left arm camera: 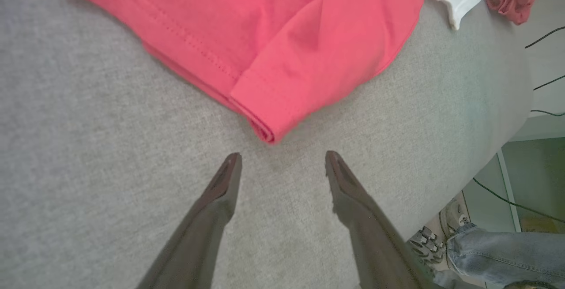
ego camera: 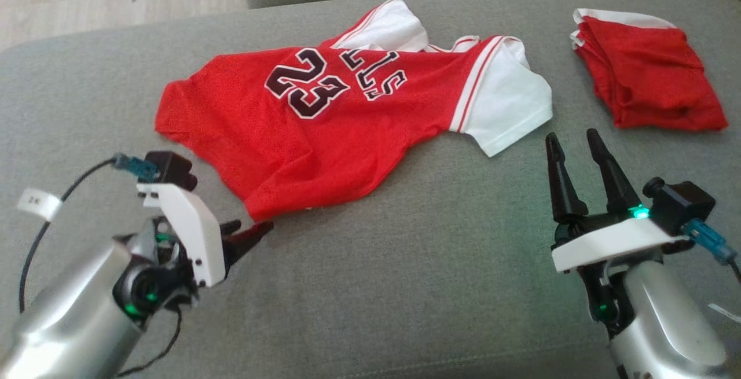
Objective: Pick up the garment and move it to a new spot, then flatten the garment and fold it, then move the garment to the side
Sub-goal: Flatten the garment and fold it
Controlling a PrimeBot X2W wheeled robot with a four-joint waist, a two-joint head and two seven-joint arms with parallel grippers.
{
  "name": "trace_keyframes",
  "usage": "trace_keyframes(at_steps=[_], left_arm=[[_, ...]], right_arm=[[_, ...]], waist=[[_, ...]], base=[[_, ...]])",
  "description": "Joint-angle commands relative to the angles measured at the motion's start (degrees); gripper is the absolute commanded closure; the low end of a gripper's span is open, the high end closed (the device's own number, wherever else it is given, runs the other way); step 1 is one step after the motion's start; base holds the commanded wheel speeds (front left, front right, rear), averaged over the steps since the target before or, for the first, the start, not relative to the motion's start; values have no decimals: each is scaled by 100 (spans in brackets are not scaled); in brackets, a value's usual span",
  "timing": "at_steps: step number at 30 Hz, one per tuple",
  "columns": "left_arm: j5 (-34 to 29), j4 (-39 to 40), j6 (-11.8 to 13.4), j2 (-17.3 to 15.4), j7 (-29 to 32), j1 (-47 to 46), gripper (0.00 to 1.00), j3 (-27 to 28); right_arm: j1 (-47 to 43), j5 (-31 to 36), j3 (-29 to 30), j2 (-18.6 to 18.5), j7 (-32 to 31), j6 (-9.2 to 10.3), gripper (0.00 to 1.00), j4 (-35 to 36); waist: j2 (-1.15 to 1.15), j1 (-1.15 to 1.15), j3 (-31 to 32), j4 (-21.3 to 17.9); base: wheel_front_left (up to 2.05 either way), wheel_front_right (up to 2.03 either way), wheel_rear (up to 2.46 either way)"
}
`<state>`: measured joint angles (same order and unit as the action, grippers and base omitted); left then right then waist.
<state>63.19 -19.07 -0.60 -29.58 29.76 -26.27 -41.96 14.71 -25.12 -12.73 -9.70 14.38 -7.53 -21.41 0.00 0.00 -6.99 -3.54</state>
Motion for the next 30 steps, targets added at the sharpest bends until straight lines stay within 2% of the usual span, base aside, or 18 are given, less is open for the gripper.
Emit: trace_keyframes(at_steps=[1,10,11,12,13,17,22,25,30], left_arm=[[19,52,-56,-109,-5,-472,0,299],[72,-477,-243,122,25,-778,0,270],[68,-518,-263,130,25,-798,34,263],[73,-546,-285,142,15,-817,86,264],[88,-565,-303,153,8,-832,100,272],[186,-455,-400,85,115,-853,100,282],[585,91,-494,-250,758,-784,100,293],[864,469,-363,-620,1329,-663,100,303],[1255,998,7,-1266,2172,-220,100,227]], right_arm=[[254,4,-132,-40,62,4,0,148],[318,-62,-93,-44,62,4,0,117],[319,-62,-84,-40,62,4,0,113],[317,-61,-76,-35,62,4,0,109],[309,-58,-65,-31,62,4,0,103],[249,-39,11,-18,62,4,0,68],[126,3,78,-18,62,4,0,10],[77,16,70,-26,62,4,0,-45],[46,26,64,-26,62,4,0,-96]], waist=[[0,0,-56,-73],[0,0,-189,-308],[0,0,-190,-316],[0,0,-183,-319],[0,0,-167,-314],[0,0,-42,-219],[0,0,208,13],[0,0,350,129],[0,0,449,224]], base=[[0,0,0],[0,0,0],[0,0,0],[0,0,0],[0,0,0],[0,0,0],[0,0,0],[0,0,0],[0,0,0]])
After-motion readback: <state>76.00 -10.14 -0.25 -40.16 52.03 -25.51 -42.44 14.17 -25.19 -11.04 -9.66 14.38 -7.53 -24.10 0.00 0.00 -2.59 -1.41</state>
